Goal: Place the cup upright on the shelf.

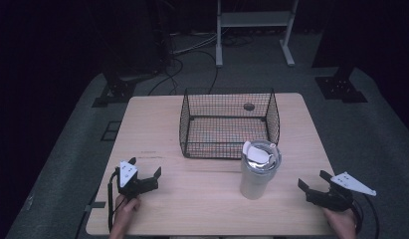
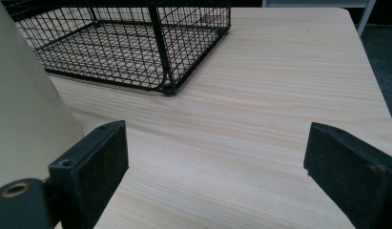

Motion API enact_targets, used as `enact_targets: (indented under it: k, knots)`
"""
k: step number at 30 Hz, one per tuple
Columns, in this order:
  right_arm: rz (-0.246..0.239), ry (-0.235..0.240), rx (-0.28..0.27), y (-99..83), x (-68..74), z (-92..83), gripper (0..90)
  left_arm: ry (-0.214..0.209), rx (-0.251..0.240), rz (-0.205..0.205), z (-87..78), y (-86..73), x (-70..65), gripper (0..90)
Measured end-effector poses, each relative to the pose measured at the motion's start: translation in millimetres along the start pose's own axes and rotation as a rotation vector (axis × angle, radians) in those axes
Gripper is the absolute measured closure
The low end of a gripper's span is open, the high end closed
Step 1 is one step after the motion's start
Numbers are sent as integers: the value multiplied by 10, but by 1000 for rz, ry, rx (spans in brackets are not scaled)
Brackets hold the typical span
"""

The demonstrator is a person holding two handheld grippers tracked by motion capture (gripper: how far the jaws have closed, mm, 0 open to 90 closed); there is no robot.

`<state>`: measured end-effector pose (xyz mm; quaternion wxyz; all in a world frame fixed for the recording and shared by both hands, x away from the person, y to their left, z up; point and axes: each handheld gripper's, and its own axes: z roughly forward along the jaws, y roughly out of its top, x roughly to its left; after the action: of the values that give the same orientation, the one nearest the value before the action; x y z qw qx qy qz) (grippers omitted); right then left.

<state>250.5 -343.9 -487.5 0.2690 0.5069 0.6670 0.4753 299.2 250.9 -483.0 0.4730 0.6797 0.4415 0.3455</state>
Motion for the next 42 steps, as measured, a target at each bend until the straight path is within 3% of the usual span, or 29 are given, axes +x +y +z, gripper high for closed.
enact_targets:
  k: [5,14,28,42]
  knots:
    - [-19,23,12,39,31,7,74,-1,2,12,-4,-2,-15,0]
    - [-102,104,-24,216,281,-91,74,-6,-2,32,-20,-8,-34,0]
    - [-197,199,-3,319,565,-144,73,-4,-3,34,-21,-9,-37,0]
    - [-244,287,8,298,824,-75,72,-9,-3,35,-22,-9,-35,0]
